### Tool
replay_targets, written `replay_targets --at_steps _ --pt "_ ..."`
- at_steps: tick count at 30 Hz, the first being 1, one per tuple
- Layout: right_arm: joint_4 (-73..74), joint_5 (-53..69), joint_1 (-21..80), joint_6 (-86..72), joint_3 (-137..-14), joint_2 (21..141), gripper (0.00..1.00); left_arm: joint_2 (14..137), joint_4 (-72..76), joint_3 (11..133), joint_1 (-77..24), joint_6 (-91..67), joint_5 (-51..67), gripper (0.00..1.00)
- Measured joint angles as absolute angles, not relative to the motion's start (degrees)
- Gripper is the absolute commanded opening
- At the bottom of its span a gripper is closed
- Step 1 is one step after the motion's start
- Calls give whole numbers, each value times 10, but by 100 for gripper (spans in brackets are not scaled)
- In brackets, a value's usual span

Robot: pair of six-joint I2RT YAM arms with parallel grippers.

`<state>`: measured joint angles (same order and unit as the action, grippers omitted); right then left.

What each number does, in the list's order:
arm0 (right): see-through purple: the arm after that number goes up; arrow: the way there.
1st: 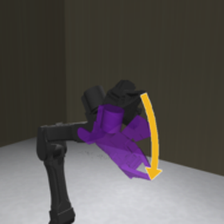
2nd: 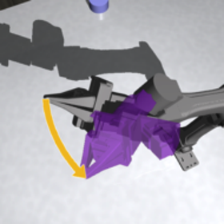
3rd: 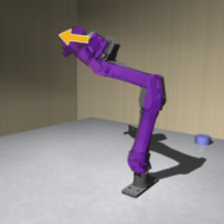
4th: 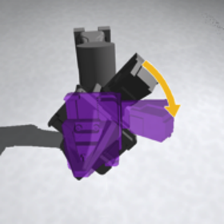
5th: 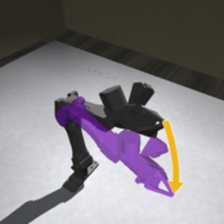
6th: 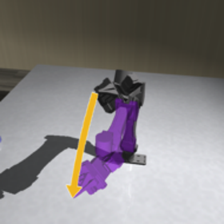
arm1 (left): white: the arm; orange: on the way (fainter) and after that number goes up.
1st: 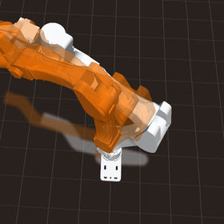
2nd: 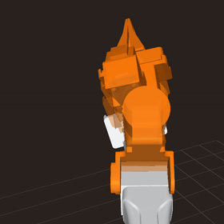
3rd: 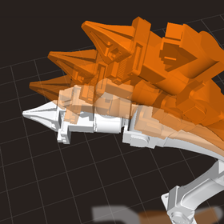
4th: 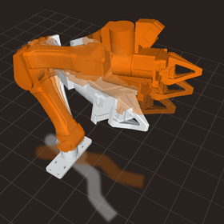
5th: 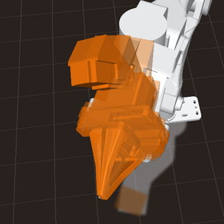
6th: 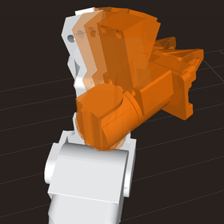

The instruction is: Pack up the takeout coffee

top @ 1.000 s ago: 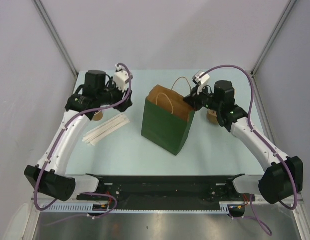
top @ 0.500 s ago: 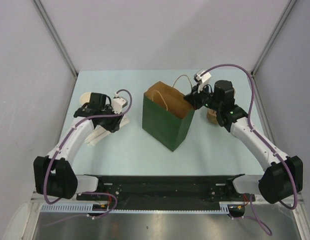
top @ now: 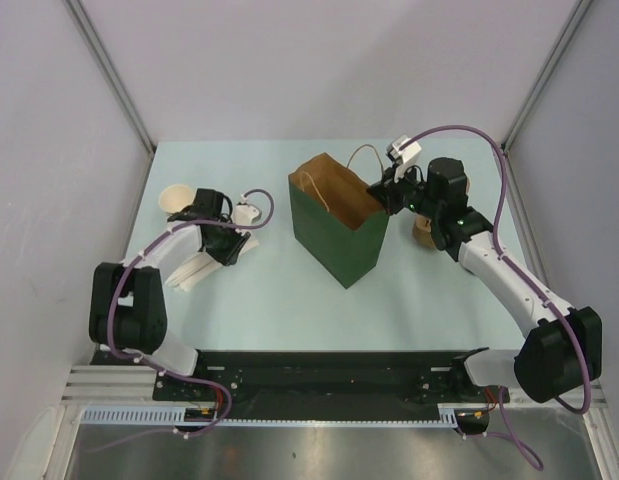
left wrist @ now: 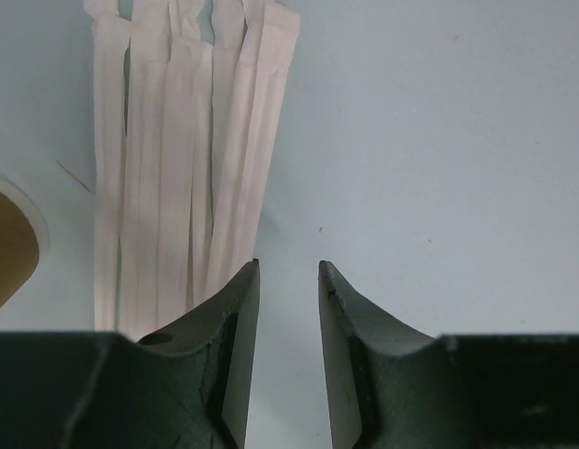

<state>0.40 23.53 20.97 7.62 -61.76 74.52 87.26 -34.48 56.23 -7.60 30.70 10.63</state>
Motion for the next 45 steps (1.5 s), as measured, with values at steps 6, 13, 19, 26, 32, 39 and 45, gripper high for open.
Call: replay_targets --at_steps 6,13,19,26,32,39,45 --pt "4 235 209 77 -620 746 11 918 -317 562 -76 320 98 33" --pt "6 234 209 77 -626 746 22 957 -297 562 -76 325 94 34" --pt "10 234 209 76 -632 743 29 957 -298 562 -75 322 108 34" --pt "13 234 209 73 -644 729 36 938 -320 562 -75 315 137 35" --pt "14 235 209 66 -655 722 39 933 -325 569 -72 316 130 35" --pt "27 235 213 60 -672 716 47 969 -314 578 -67 321 107 38" --pt "41 234 217 59 -688 700 48 984 -300 583 -62 325 103 36"
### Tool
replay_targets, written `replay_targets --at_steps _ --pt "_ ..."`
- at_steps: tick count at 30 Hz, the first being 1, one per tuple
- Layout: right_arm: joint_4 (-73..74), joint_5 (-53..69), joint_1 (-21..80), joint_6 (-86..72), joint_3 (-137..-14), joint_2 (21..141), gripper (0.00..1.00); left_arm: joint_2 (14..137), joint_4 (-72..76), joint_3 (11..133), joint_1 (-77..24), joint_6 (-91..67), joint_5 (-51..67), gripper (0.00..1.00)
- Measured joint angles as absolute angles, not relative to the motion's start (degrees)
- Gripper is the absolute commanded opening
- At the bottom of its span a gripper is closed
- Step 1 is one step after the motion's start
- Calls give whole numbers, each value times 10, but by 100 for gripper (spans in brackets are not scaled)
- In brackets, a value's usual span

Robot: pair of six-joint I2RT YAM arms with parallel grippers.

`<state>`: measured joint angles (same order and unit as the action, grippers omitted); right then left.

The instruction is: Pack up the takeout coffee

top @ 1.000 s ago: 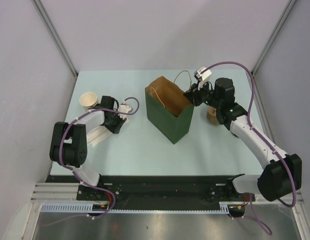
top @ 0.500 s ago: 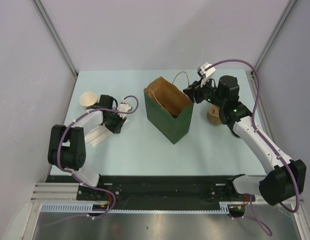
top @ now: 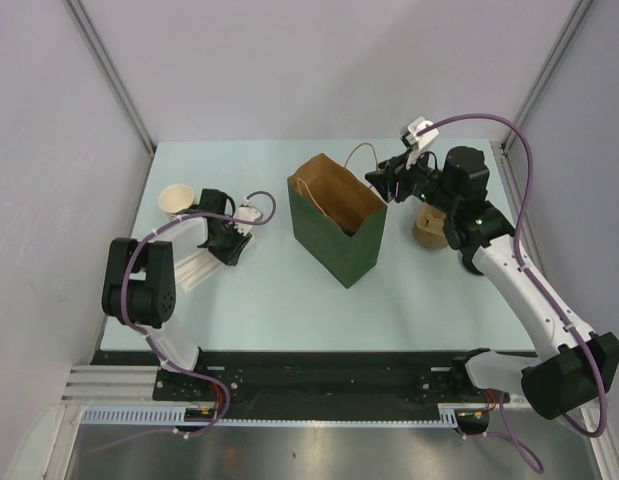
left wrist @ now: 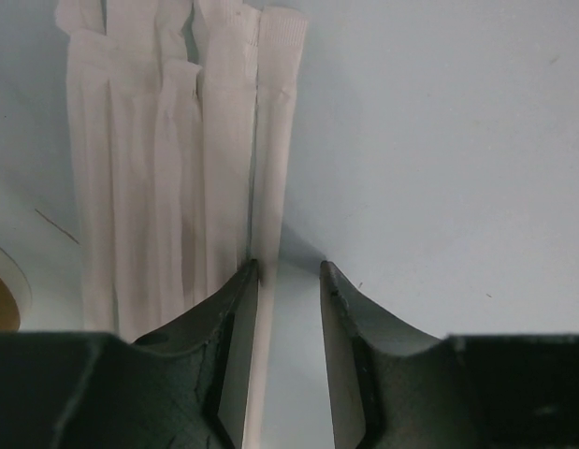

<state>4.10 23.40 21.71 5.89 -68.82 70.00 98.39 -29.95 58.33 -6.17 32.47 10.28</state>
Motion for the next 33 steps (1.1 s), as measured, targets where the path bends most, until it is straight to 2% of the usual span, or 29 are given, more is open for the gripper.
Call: replay_targets --at_steps 4,5,8,13,17,20,25,27,33 --pt "46 234 220 58 -694 691 48 984 -301 582 -62 331 111 28" --pt "47 234 220 58 -696 689 48 984 -302 582 -62 331 117 21" --pt "49 234 220 57 -699 689 48 983 -306 582 -62 332 126 11" --pt "50 233 222 55 -700 689 50 972 -311 572 -63 330 138 0" --pt "53 232 225 55 -703 689 55 949 -331 563 -64 314 146 0" --pt "59 230 227 56 -710 688 63 915 -354 564 -64 295 161 0" --pt "70 222 230 58 -717 673 84 817 -411 588 -64 251 198 0" --pt "74 215 230 58 -722 665 86 781 -432 617 -65 231 215 0" --pt "83 207 232 50 -768 647 82 686 -446 776 -65 135 279 0"
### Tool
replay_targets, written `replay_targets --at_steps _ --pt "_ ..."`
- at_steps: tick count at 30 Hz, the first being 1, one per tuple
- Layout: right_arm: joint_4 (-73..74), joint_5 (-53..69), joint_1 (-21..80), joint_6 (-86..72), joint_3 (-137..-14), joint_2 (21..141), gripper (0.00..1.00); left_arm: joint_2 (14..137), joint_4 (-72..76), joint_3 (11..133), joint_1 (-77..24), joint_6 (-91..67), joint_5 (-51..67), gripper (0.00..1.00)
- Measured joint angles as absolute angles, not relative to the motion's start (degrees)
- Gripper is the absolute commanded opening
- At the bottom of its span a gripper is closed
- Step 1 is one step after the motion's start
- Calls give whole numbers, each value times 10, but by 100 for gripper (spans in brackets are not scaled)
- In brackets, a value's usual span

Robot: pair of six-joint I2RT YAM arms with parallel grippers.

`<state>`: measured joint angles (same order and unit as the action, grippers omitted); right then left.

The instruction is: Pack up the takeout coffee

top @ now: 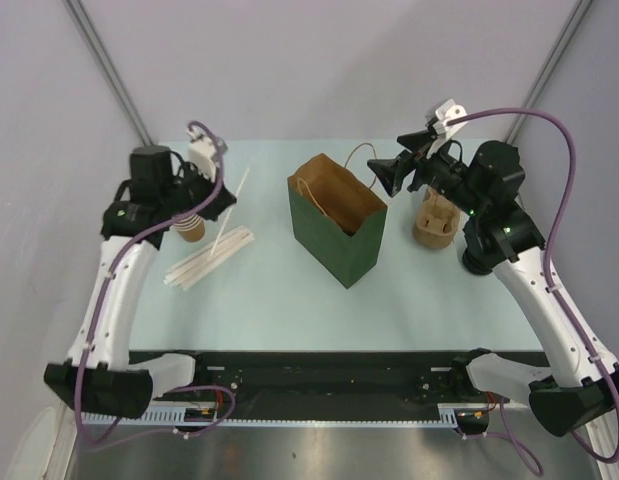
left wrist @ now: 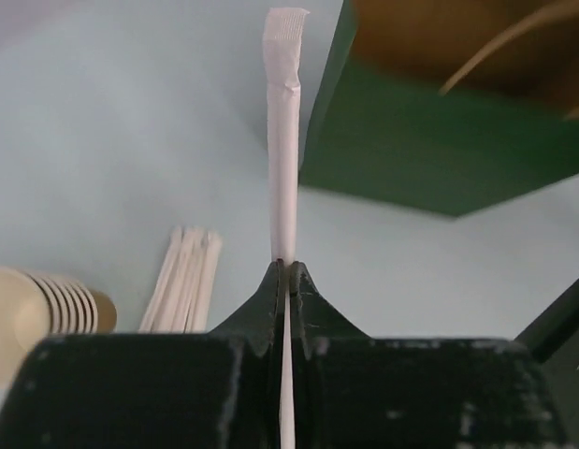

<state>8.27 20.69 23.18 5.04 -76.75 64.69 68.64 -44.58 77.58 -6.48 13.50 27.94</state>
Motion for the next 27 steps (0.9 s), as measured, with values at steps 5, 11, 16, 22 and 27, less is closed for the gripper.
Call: replay_targets --at_steps 5,11,16,22,27 --pt "66 213 248 17 -814 647 80 653 -380 913 -74 45 336 0" --pt "44 231 295 -18 -877 675 76 702 -329 1054 -122 37 401 0" --pt "45 250 347 -30 -921 701 73 719 -307 1056 -198 108 454 0" --pt "79 262 389 -14 -971 703 71 726 -298 1054 -260 177 486 0" --pt "99 257 390 5 -978 693 73 749 -260 1054 -284 177 495 0"
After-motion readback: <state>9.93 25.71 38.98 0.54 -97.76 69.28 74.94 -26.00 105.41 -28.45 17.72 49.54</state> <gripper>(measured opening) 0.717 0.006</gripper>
